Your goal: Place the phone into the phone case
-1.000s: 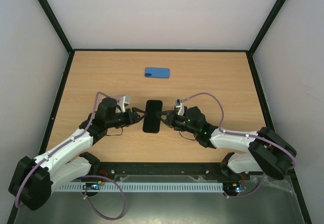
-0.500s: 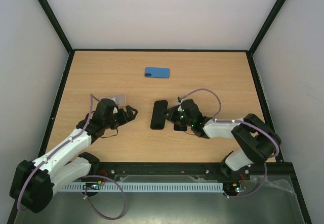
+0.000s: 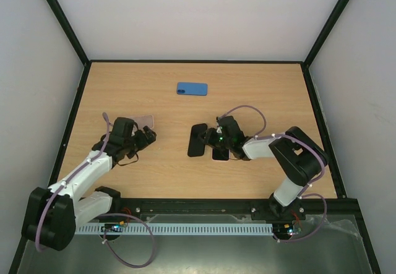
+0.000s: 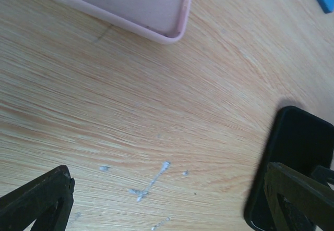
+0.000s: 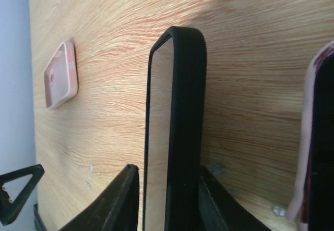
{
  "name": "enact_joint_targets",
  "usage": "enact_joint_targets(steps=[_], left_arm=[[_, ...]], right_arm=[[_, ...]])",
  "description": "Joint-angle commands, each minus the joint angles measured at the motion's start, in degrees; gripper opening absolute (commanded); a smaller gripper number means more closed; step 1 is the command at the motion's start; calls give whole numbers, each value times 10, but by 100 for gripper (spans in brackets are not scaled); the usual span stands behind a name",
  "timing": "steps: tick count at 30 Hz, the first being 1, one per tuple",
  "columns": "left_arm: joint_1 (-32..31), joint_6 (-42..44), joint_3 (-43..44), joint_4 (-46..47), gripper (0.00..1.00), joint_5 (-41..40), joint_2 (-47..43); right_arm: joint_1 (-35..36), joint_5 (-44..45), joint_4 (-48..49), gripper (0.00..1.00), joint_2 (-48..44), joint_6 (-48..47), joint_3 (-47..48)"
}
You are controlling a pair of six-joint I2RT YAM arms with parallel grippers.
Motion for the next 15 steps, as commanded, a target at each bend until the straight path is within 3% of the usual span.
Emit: enact_joint_targets(steps=[1, 10, 15], left_arm=[[16, 6, 19, 6, 98, -4, 33], [23, 21, 73, 44, 84, -43, 117], [24, 2, 119, 62, 82, -77, 170]], right_arm=[[-2, 3, -13, 31, 2, -16, 20], [-3, 31, -85, 52, -58, -51, 29], [-4, 57, -145, 63, -85, -76, 41]])
